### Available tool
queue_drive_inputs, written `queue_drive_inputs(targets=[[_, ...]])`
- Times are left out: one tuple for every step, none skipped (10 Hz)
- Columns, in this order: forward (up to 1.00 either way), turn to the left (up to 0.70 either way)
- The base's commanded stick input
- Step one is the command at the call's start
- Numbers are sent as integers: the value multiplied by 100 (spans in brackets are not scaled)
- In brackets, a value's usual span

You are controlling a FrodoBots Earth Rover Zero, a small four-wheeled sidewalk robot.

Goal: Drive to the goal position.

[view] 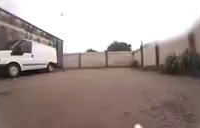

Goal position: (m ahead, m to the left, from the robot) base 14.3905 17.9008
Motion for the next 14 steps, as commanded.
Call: queue_drive_inputs(targets=[[70,5],[70,5],[70,-12],[70,-27],[70,-30],[70,-30],[70,-30],[70,-30],[70,-11],[70,6],[70,6],[70,6],[70,6],[70,6]])
